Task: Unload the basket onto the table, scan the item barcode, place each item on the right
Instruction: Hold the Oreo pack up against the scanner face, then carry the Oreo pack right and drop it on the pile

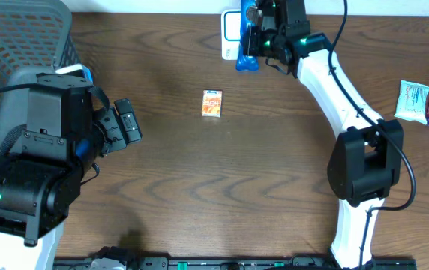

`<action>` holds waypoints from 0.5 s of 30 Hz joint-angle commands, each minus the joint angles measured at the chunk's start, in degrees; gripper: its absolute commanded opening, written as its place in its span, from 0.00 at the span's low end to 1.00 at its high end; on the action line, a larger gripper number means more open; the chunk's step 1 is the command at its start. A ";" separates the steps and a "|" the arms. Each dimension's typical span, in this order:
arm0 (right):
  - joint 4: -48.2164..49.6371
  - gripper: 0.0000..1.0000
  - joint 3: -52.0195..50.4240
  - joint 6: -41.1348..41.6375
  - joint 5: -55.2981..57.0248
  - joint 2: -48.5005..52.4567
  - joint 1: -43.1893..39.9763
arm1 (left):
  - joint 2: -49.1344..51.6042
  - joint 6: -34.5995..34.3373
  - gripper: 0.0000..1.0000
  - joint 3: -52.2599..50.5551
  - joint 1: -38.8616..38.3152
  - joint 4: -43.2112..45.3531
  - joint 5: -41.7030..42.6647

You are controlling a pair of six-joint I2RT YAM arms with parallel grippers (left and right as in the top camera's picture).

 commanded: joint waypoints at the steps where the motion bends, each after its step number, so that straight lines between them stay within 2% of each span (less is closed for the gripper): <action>1: 2.23 0.01 1.03 6.25 0.13 3.72 0.92 | -0.04 0.72 0.98 0.15 0.31 0.00 -0.70; 7: 0.48 0.01 2.67 5.33 -0.15 4.07 -0.11 | -0.04 0.72 0.98 0.15 0.31 0.00 -0.70; 11: -9.97 0.01 12.04 0.20 0.11 3.96 -3.32 | -0.04 0.72 0.98 0.15 0.31 0.00 -0.70; 15: -24.90 0.01 24.39 -2.97 6.86 3.96 -9.33 | -0.04 0.72 0.98 0.15 0.31 0.00 -0.70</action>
